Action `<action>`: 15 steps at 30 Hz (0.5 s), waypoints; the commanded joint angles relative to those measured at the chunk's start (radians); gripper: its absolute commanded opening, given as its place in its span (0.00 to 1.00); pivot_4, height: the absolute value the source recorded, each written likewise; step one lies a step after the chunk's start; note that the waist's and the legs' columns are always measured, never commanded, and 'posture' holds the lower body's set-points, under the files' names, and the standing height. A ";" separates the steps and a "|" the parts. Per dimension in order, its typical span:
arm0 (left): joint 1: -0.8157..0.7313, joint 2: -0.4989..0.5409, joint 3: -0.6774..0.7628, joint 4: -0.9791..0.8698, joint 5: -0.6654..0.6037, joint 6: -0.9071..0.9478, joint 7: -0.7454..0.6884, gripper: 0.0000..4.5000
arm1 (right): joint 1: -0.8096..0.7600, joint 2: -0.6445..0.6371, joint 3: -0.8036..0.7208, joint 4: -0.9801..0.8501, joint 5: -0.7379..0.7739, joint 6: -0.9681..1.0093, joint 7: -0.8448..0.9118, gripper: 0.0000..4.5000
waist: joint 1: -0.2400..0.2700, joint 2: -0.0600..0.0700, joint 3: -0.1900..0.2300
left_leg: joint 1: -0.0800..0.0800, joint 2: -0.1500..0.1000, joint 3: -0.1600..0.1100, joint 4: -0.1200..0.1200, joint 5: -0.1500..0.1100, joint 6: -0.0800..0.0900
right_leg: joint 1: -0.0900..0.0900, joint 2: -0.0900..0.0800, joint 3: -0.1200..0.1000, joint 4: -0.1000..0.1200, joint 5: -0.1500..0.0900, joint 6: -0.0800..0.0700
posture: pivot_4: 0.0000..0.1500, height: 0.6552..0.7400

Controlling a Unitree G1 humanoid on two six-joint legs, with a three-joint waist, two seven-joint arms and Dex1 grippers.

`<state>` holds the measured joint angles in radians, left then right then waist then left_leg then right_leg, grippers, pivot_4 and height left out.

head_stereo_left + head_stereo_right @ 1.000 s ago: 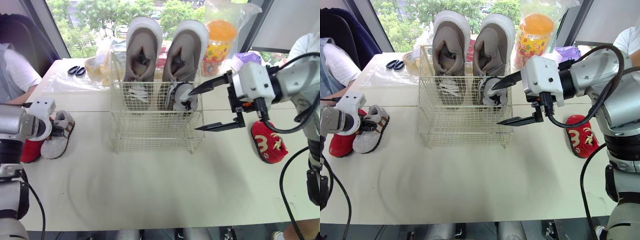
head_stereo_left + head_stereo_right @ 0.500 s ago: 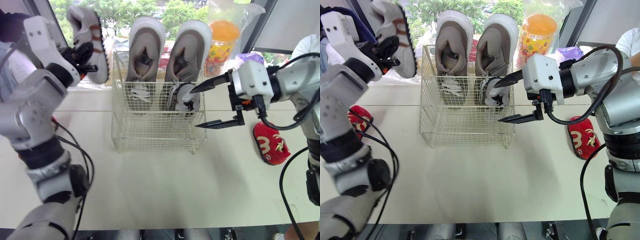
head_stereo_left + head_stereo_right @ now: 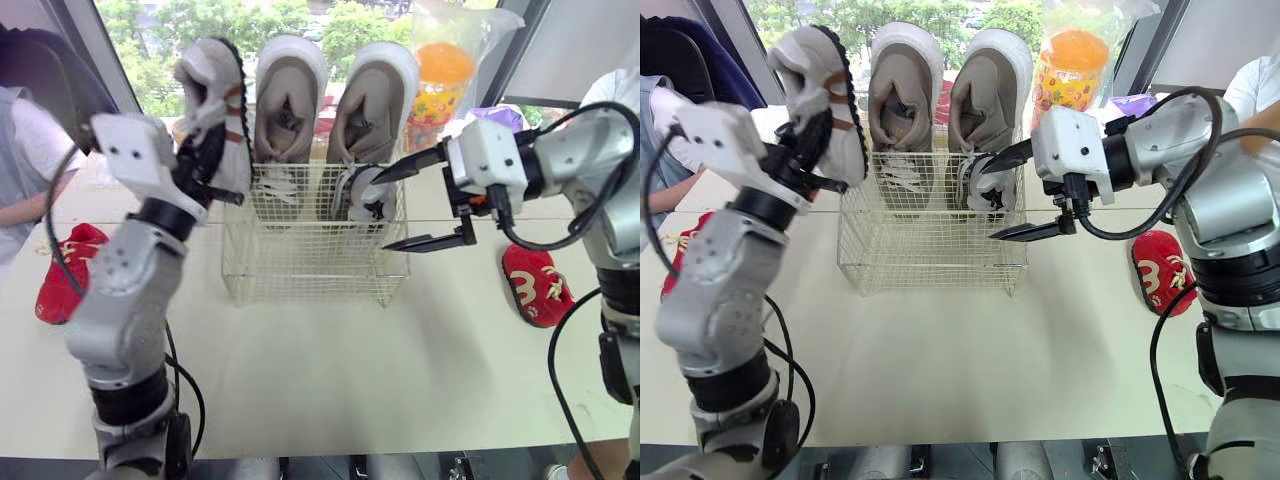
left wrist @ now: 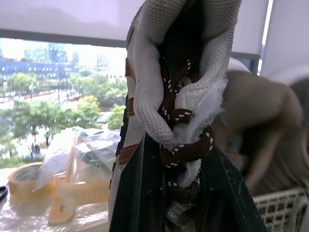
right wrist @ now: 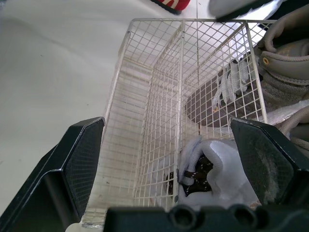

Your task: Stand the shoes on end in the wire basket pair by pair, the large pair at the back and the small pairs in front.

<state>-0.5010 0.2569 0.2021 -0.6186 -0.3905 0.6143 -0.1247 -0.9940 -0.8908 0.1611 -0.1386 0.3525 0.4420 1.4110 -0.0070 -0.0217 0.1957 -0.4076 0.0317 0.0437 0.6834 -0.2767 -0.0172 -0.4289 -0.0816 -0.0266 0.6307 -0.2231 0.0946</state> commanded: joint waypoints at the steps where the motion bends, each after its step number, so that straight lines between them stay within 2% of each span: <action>1: -0.002 -0.037 -0.071 -0.007 0.078 -0.130 0.027 0.02 | -0.031 -0.003 -0.001 0.013 -0.020 -0.023 0.010 1.00 | 0.000 0.000 0.000 | 0.000 0.000 0.000 0.000 0.000 0.000 | 0.000 0.000 0.000 0.000 0.000 0.000 | 1.00 1.00; 8: 0.038 -0.128 -0.171 0.084 0.221 -0.324 0.082 0.02 | -0.043 -0.004 0.004 0.019 -0.026 -0.012 0.025 1.00 | 0.003 0.000 0.000 | 0.000 0.000 0.000 0.000 0.000 0.000 | 0.000 0.000 0.000 0.000 0.000 0.000 | 1.00 1.00; 15: 0.142 -0.171 -0.206 0.128 0.299 -0.447 0.106 0.02 | -0.050 -0.011 0.007 0.002 -0.028 0.015 0.025 1.00 | 0.003 0.001 0.000 | 0.000 0.000 0.000 0.000 0.000 0.000 | 0.000 0.000 0.000 0.000 0.000 0.000 | 1.00 1.00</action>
<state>-0.3650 0.0938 0.0106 -0.4703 -0.1154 0.2120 -0.0217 -1.0177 -0.8853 0.1867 -0.1120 0.3230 0.4500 1.4354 -0.0037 -0.0211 0.1954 -0.4075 0.0318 0.0434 0.6834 -0.2768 -0.0169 -0.4288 -0.0815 -0.0270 0.6307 -0.2231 0.0946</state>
